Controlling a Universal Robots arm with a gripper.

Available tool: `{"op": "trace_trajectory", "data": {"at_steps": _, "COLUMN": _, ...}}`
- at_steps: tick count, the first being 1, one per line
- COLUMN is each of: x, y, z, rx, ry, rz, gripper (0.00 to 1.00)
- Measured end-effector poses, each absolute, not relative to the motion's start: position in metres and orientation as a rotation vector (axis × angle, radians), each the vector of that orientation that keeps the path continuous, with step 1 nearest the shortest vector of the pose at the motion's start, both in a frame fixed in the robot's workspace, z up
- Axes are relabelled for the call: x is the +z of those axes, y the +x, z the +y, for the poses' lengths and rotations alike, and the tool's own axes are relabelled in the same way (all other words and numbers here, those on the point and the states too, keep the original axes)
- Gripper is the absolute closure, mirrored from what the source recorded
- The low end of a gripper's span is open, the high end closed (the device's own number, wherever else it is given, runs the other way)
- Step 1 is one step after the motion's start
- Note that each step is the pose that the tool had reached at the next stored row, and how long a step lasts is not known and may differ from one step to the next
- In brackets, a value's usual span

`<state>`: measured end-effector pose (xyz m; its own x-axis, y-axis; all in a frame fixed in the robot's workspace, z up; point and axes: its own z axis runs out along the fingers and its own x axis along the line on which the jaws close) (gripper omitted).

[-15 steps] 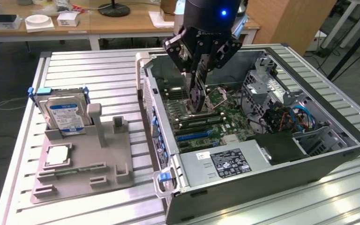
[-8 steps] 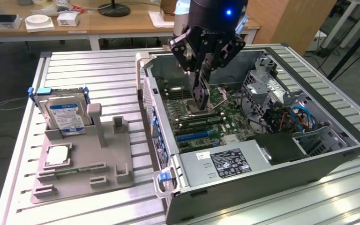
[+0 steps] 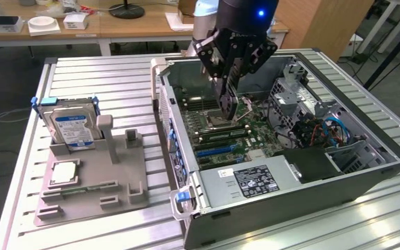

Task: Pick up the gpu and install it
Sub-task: 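Pick up the gpu and move the gpu toward the slot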

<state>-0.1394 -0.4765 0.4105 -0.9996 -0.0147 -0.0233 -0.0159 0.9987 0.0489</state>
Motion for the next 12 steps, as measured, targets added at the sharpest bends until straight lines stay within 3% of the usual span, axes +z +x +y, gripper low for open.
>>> {"op": "trace_trajectory", "data": {"at_steps": 12, "x": 0.409, "y": -0.116, "z": -0.472, "rx": 0.077, "ry": -0.032, "rz": 3.118, "gripper": 0.74}}
